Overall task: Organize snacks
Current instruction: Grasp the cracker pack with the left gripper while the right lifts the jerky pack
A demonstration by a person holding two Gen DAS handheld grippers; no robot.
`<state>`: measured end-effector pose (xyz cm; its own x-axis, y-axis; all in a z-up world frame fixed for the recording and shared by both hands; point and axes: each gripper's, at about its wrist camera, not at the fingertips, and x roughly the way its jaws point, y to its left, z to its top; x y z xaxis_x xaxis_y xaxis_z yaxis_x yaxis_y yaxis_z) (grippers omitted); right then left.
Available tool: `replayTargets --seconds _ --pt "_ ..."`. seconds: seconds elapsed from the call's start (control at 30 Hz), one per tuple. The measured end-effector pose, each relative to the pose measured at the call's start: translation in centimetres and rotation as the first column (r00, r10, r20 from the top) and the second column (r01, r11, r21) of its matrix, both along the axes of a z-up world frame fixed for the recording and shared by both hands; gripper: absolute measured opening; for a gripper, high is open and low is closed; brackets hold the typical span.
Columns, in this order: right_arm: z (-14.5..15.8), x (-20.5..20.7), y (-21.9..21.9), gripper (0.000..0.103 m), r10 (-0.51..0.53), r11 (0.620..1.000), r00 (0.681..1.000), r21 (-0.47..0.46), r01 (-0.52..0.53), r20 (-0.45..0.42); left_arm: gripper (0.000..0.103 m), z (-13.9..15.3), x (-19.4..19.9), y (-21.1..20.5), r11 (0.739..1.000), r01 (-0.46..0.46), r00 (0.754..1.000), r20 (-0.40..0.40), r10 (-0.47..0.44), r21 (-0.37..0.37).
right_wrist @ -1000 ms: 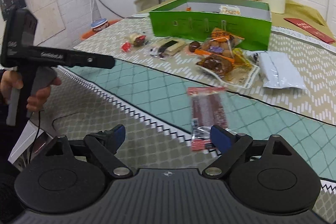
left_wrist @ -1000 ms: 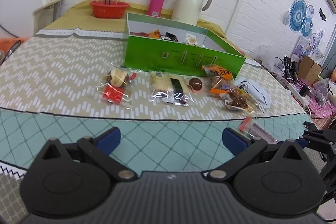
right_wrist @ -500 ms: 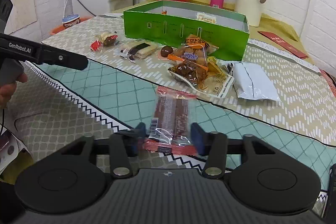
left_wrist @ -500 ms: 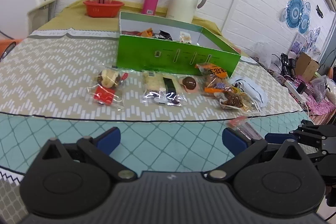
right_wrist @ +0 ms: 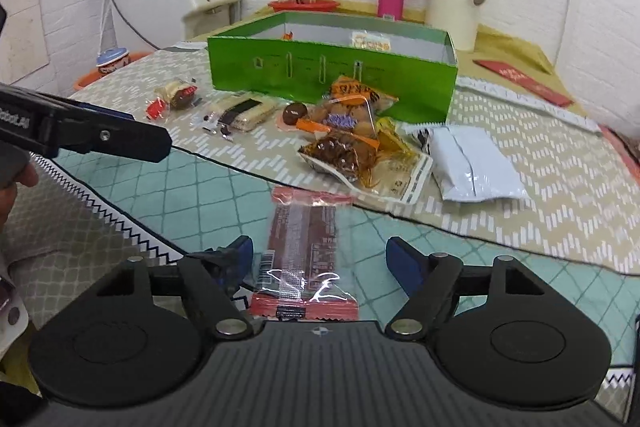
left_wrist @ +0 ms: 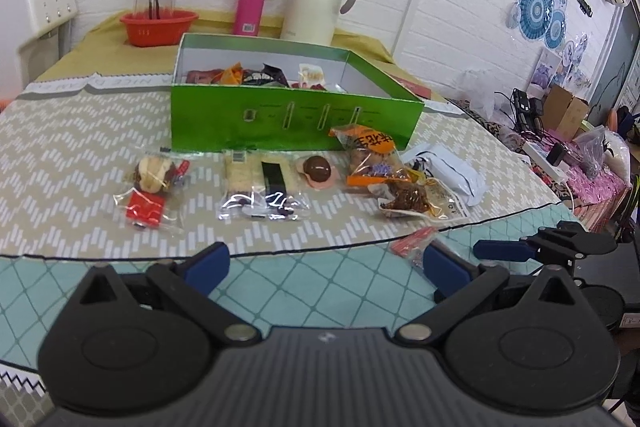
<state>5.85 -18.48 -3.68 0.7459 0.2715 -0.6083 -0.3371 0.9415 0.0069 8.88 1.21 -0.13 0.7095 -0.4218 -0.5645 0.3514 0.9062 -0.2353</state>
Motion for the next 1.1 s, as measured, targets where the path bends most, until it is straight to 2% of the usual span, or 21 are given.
replayTargets --seconds 0.03,0.07,0.13,0.17,0.27,0.4,0.6,0.77,0.83,0.9,1.03,1.1 --pt "0.0 -0.1 0.1 0.097 0.004 1.0 1.0 -0.013 -0.004 0.008 0.103 0.0 0.2 -0.1 1.0 -0.001 1.0 0.001 0.001 0.006" --pt "0.1 -0.2 0.2 0.076 0.008 1.0 1.0 -0.017 -0.008 0.012 0.103 0.0 0.4 -0.1 1.0 -0.003 1.0 0.002 0.003 0.012" --pt "0.2 -0.2 0.2 0.067 0.009 1.0 1.0 -0.009 -0.009 0.005 0.103 0.0 1.1 -0.2 1.0 -0.009 1.0 0.0 0.009 0.016" --pt "0.2 -0.2 0.2 0.066 0.011 1.0 1.0 -0.007 -0.011 0.005 0.103 0.0 1.5 -0.2 1.0 -0.011 1.0 -0.003 0.011 0.014" --pt "0.1 -0.3 0.2 0.067 0.012 1.0 1.0 -0.006 -0.011 0.011 0.103 -0.3 2.8 -0.1 1.0 -0.023 1.0 -0.011 0.023 0.008" --pt "0.1 -0.5 0.2 0.068 0.013 1.0 1.0 -0.004 -0.013 0.017 0.103 -0.3 5.0 -0.5 0.998 -0.048 0.999 -0.019 0.049 0.036" --pt "0.2 -0.6 0.1 0.07 0.016 1.0 1.0 0.005 -0.016 0.016 0.103 0.5 8.0 -2.0 0.995 -0.036 0.999 0.035 0.033 0.092" --pt "0.2 -0.6 0.0 0.071 0.017 1.0 1.0 0.023 -0.018 0.017 0.102 -1.6 10.2 -2.3 0.986 -0.053 0.998 -0.035 0.059 0.161" --pt "0.2 -0.6 0.1 0.075 0.025 0.999 1.0 0.021 -0.026 0.016 0.09 -2.4 10.1 -2.3 0.982 -0.046 0.998 -0.04 0.054 0.181" --pt "0.2 -0.6 0.3 0.083 0.031 0.999 0.999 0.015 -0.031 0.015 0.065 -2.3 9.5 -2.8 0.972 -0.027 0.999 -0.013 0.031 0.235" --pt "0.3 -0.6 0.6 0.087 0.039 0.999 0.999 -0.003 -0.039 0.008 0.064 -1.6 8.1 -2.7 0.981 0.061 0.997 -0.064 -0.05 0.185" --pt "0.4 -0.5 0.5 0.089 0.041 0.999 0.999 0.007 -0.041 -0.001 0.065 -1.6 7.1 -2.9 0.979 0.076 0.996 -0.061 -0.066 0.189"
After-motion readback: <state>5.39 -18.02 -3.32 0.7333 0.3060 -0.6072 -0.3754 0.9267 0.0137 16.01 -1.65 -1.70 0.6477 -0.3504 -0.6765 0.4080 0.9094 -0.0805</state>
